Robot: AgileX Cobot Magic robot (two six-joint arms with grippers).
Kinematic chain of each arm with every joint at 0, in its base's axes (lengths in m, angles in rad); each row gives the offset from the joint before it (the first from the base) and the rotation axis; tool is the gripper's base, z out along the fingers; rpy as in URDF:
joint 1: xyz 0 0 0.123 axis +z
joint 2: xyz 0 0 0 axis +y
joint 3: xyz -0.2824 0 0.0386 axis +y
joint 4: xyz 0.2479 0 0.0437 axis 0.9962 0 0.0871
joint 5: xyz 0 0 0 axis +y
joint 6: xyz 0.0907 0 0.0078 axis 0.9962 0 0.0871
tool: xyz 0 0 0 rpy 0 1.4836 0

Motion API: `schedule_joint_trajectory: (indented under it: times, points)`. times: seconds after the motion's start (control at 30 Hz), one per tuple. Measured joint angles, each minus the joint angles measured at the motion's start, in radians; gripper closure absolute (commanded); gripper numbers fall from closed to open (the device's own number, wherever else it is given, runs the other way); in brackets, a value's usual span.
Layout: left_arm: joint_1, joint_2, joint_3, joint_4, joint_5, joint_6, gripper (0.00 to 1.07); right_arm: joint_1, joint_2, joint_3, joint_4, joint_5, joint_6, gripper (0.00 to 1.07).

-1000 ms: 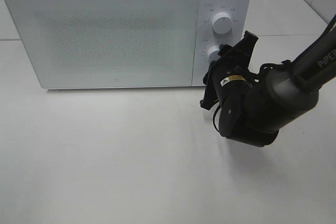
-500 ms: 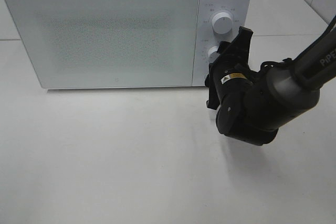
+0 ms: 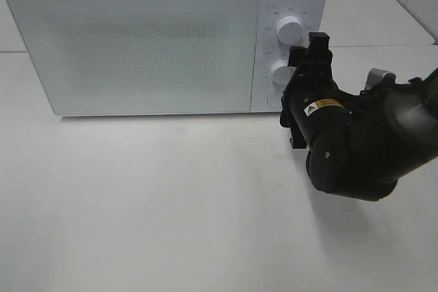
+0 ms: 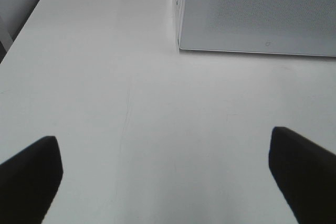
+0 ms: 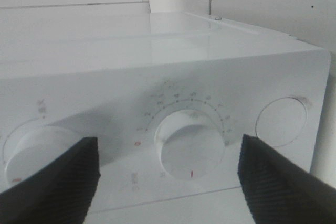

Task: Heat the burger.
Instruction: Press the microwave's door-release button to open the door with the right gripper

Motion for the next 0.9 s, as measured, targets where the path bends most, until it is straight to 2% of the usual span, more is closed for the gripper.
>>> schedule_joint_trajectory:
  times: [0.13, 0.37, 0.47, 0.5, 0.53, 0.57, 0.63, 0.67, 0.9]
  points:
    - [0.000, 0.000, 0.000, 0.000, 0.000, 0.000, 0.07, 0.000, -0.060, 0.066, -0.089, 0.018, -0.097, 0.34]
    - [0.000, 0.000, 0.000, 0.000, 0.000, 0.000, 0.07, 0.000, -0.154, 0.133, -0.151, 0.155, -0.296, 0.34]
    - [0.000, 0.000, 0.000, 0.000, 0.000, 0.000, 0.07, 0.000, -0.210, 0.149, -0.178, 0.242, -0.430, 0.34]
    - [0.000, 0.000, 0.000, 0.000, 0.000, 0.000, 0.07, 0.000, -0.250, 0.153, -0.197, 0.317, -0.540, 0.34]
    - [0.000, 0.000, 0.000, 0.000, 0.000, 0.000, 0.07, 0.000, -0.250, 0.153, -0.197, 0.317, -0.540, 0.34]
    - [0.000, 0.000, 0.000, 0.000, 0.000, 0.000, 0.07, 0.000, -0.288, 0.155, -0.208, 0.394, -0.646, 0.34]
    - [0.000, 0.000, 0.000, 0.000, 0.000, 0.000, 0.07, 0.000, -0.304, 0.155, -0.212, 0.436, -0.689, 0.34]
    - [0.000, 0.000, 0.000, 0.000, 0.000, 0.000, 0.07, -0.008, -0.343, 0.155, -0.217, 0.523, -0.794, 0.35]
    - [0.000, 0.000, 0.000, 0.000, 0.000, 0.000, 0.07, -0.062, -0.435, 0.156, -0.223, 0.765, -1.057, 0.35]
